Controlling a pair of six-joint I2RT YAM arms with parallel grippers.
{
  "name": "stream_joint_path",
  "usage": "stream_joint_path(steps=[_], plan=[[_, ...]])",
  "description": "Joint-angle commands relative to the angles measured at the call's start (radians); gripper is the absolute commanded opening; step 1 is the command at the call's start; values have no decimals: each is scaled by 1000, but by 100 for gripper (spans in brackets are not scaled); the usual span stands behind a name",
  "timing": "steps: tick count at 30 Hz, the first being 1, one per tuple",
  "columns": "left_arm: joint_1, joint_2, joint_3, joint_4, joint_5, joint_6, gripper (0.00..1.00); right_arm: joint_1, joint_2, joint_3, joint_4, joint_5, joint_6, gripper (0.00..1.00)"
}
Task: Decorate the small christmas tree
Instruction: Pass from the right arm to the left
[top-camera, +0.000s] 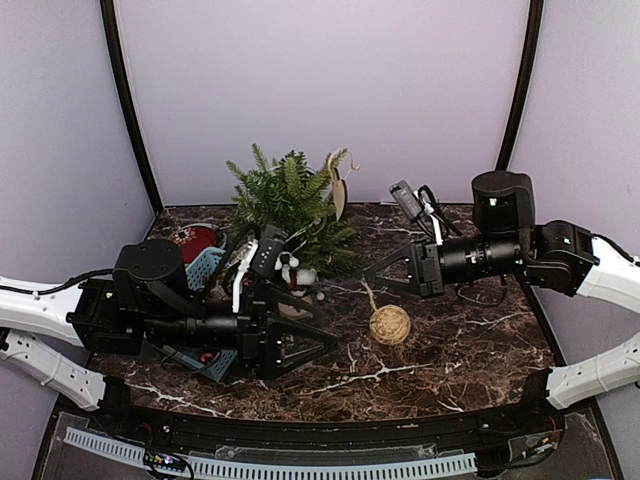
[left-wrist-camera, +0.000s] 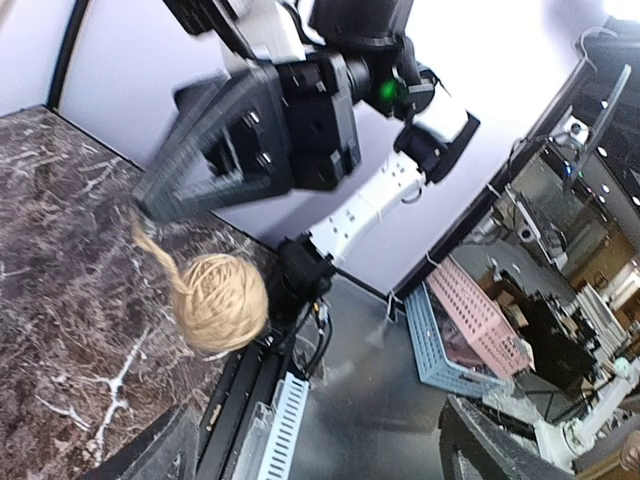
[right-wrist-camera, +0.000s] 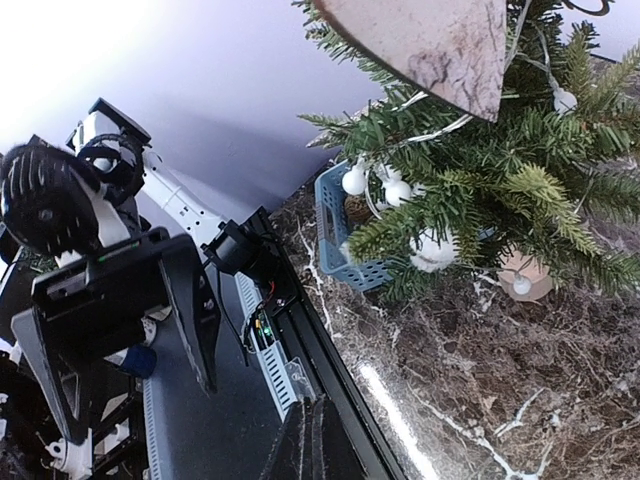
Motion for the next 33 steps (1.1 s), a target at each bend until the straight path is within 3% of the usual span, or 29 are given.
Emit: stream_joint_path(steps=[1, 7, 16, 25, 33], plan=[[-5, -45, 16, -36, -107, 29, 85, -6, -6, 30, 28, -99, -39, 0], [-3, -9, 92, -37, -49, 90, 68, -6, -19, 43, 38, -231, -57, 0], [-2, 9, 143, -73, -88, 163, 54, -5, 2, 56, 105, -339, -55, 0], [-2, 92, 230, -106, 6, 198, 46, -5, 17, 54, 128, -442, -61, 0], [1, 76, 215, -107, -39, 200, 48, -5, 28, 68, 148, -490, -71, 0]])
